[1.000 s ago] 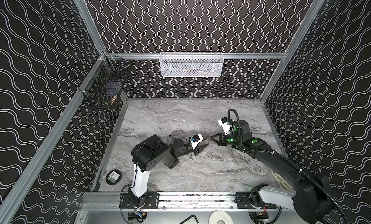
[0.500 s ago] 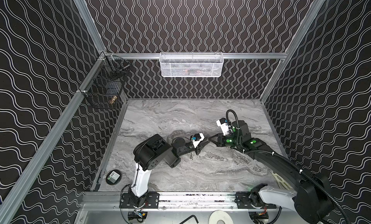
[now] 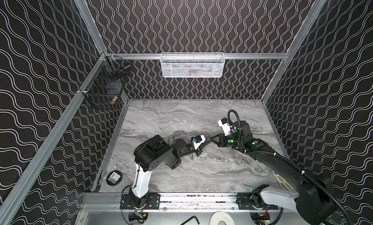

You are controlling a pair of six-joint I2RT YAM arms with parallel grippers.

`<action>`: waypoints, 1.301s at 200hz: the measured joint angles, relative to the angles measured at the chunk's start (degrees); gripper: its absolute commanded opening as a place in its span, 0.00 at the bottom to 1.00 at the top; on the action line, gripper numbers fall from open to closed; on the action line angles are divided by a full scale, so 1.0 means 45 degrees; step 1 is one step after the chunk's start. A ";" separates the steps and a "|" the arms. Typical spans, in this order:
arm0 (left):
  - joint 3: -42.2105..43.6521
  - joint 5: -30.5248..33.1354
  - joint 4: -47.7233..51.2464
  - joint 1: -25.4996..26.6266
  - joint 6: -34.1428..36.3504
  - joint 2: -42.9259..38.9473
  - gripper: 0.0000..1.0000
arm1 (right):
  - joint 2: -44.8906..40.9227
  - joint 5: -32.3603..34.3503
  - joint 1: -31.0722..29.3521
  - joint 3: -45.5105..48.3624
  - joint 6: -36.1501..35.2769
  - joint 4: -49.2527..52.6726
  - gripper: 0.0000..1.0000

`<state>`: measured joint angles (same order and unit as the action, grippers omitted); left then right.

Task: Unlock with the key

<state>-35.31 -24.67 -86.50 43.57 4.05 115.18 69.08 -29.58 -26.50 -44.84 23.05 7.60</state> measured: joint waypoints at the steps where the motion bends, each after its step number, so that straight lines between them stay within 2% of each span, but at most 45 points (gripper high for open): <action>1: 0.0005 0.0000 0.0000 0.0000 0.0019 -0.0005 0.01 | -0.0005 0.0005 0.0000 0.0000 -0.0005 0.0010 0.00; 20: 0.0214 0.0010 0.0005 0.0000 0.0539 -0.0219 0.00 | -0.0068 0.0039 -0.0015 -0.0044 -0.0034 0.0097 0.00; 53: 0.0656 0.0350 0.0272 0.0000 0.2161 -0.1049 0.00 | -0.0199 0.0306 0.0000 -0.0068 -0.0097 0.0223 0.41; 76: 0.0685 0.0680 0.1365 0.0000 0.3769 -0.2171 0.00 | -0.0500 0.0505 -0.0005 -0.0063 -0.0248 0.0311 0.51; 101: 0.0685 0.1384 0.3041 0.0005 0.6003 -0.3478 0.00 | -0.1161 0.0889 0.0000 0.0199 -0.0267 0.0340 0.52; 131: 0.0257 0.2749 0.6324 0.0185 0.9398 -0.5285 0.00 | -0.2084 0.1316 0.0151 0.0510 -0.0267 0.0466 0.52; 174: -0.0588 0.5595 1.1506 0.0782 1.6228 -0.7728 0.00 | -0.3011 0.1229 0.1069 0.1195 -0.0219 -0.0034 0.50; 198: -0.1365 0.7023 1.4732 0.1073 2.0147 -0.9092 0.00 | -0.2909 -0.0019 0.1957 0.1948 0.0073 -0.1161 0.50; 220: -0.2608 0.8029 1.7262 0.1467 2.2814 -1.0477 0.00 | -0.2637 -0.1700 0.2375 0.2667 0.0699 -0.3060 0.52; 240: -0.4022 0.8655 1.9482 0.2302 2.4193 -1.1264 0.00 | -0.2055 -0.3419 0.2390 0.2773 0.1413 -0.5119 0.52; 260: -0.5537 0.9044 2.1347 0.2997 2.4825 -1.1584 0.00 | -0.1447 -0.4867 0.2336 0.2506 0.2283 -0.7121 0.53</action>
<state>-60.23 16.03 9.56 57.06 115.77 63.05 62.57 -51.48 -15.99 -33.56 33.32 -24.45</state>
